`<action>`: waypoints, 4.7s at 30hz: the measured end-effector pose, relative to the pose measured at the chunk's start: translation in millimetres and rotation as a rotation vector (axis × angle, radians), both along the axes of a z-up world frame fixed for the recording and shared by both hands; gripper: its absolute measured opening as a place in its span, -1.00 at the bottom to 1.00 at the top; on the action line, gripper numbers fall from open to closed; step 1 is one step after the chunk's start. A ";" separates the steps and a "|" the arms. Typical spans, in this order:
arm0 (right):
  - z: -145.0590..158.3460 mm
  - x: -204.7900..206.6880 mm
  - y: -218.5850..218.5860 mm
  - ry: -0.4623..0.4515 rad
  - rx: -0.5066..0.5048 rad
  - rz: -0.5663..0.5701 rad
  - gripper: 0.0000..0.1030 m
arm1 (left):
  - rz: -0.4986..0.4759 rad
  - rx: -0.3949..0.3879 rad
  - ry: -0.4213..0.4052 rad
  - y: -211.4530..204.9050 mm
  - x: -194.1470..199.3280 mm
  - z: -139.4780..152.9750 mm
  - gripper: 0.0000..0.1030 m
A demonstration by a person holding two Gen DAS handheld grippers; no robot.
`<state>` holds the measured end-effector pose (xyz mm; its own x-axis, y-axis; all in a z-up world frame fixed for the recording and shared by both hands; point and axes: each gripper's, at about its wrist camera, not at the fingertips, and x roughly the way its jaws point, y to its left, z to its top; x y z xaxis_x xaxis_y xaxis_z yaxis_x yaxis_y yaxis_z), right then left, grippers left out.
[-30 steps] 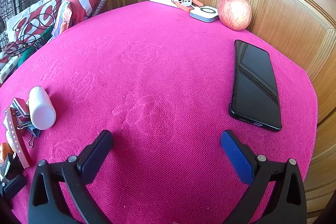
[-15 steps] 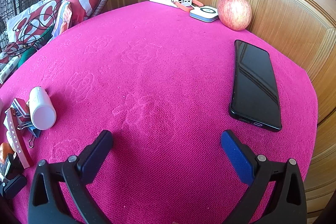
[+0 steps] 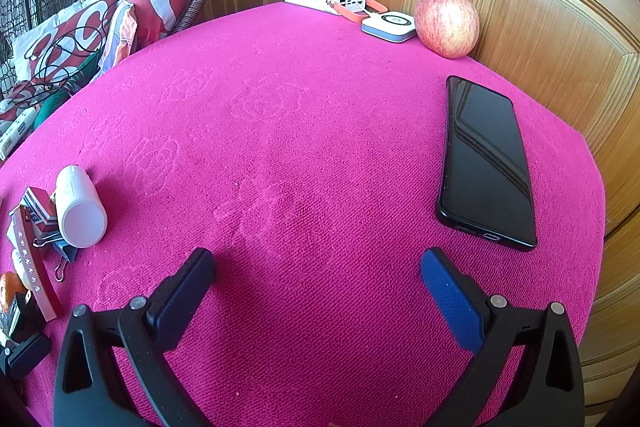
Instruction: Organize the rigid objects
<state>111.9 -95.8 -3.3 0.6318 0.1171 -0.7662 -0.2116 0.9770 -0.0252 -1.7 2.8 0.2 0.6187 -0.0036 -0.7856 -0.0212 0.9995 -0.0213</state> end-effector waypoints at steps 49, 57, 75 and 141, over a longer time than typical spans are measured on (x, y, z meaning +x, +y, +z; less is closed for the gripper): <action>43.1 -35.9 22.1 -0.097 0.281 0.572 1.00 | 0.243 0.066 -0.094 110.0 -115.3 48.4 0.99; 45.6 -20.0 41.9 -0.090 0.260 0.660 1.00 | 0.162 0.083 -0.001 106.6 -98.6 34.7 0.47; 11.8 -1.0 109.1 0.019 0.084 0.810 -0.31 | 0.174 0.051 0.040 105.4 -94.6 14.5 0.05; 165.5 -158.1 67.0 -0.391 0.494 0.978 -0.31 | 0.732 0.024 -0.603 163.3 -309.9 158.6 0.05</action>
